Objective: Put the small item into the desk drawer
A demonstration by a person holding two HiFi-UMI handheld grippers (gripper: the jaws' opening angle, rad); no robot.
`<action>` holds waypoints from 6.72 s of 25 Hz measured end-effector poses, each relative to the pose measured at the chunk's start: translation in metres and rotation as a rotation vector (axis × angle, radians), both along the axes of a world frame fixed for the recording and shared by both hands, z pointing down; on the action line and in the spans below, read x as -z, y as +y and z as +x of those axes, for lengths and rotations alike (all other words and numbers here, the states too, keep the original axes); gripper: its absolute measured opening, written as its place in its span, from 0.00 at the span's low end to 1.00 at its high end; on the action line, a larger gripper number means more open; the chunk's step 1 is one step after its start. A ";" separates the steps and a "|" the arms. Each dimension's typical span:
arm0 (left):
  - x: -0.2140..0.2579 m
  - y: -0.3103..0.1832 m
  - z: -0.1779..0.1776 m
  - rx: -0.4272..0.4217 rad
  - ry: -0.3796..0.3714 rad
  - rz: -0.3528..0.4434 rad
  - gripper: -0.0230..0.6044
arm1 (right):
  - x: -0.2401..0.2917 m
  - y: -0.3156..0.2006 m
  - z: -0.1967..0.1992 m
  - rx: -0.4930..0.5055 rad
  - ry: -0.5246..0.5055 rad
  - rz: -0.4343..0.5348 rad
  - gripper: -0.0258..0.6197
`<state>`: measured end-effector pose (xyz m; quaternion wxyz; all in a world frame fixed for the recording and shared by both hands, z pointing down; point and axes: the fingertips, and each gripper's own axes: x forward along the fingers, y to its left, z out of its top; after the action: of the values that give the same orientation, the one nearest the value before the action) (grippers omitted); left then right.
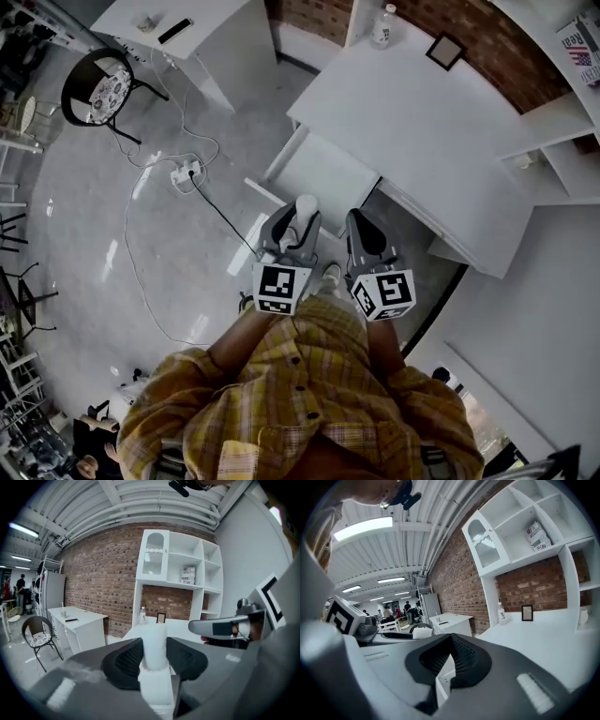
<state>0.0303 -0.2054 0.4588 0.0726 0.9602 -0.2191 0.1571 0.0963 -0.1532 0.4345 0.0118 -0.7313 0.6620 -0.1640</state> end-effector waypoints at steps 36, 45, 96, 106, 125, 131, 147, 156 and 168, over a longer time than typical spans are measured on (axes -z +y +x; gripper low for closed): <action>-0.181 -0.060 0.080 -0.323 -0.363 -0.260 0.31 | -0.139 -0.023 0.052 -0.385 -0.206 -0.225 0.04; -0.229 -0.062 0.091 -0.335 -0.447 -0.316 0.31 | -0.162 -0.021 0.058 -0.428 -0.220 -0.242 0.04; -0.442 -0.068 0.113 -0.289 -0.833 -0.566 0.31 | -0.248 0.000 0.067 -0.493 -0.378 -0.350 0.04; -0.452 -0.068 0.112 -0.292 -0.841 -0.579 0.32 | -0.250 0.007 0.061 -0.504 -0.382 -0.357 0.04; -0.394 -0.078 0.121 -0.305 -0.718 -0.541 0.35 | -0.229 -0.004 0.051 -0.493 -0.337 -0.331 0.04; -0.345 -0.082 0.125 -0.297 -0.640 -0.507 0.32 | -0.205 -0.010 0.059 -0.489 -0.320 -0.285 0.04; -0.209 -0.084 0.119 -0.314 -0.395 -0.424 0.21 | -0.122 -0.026 0.065 -0.449 -0.210 -0.193 0.04; -0.132 -0.080 0.116 -0.339 -0.282 -0.322 0.07 | -0.071 -0.025 0.071 -0.445 -0.154 -0.127 0.04; -0.034 -0.073 0.105 -0.376 -0.121 -0.192 0.04 | -0.014 -0.024 0.070 -0.445 -0.079 -0.049 0.04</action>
<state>0.1355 -0.2784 0.4928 0.1201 0.9616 -0.0244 0.2455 0.1667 -0.1767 0.4489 0.0560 -0.8523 0.4793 -0.2019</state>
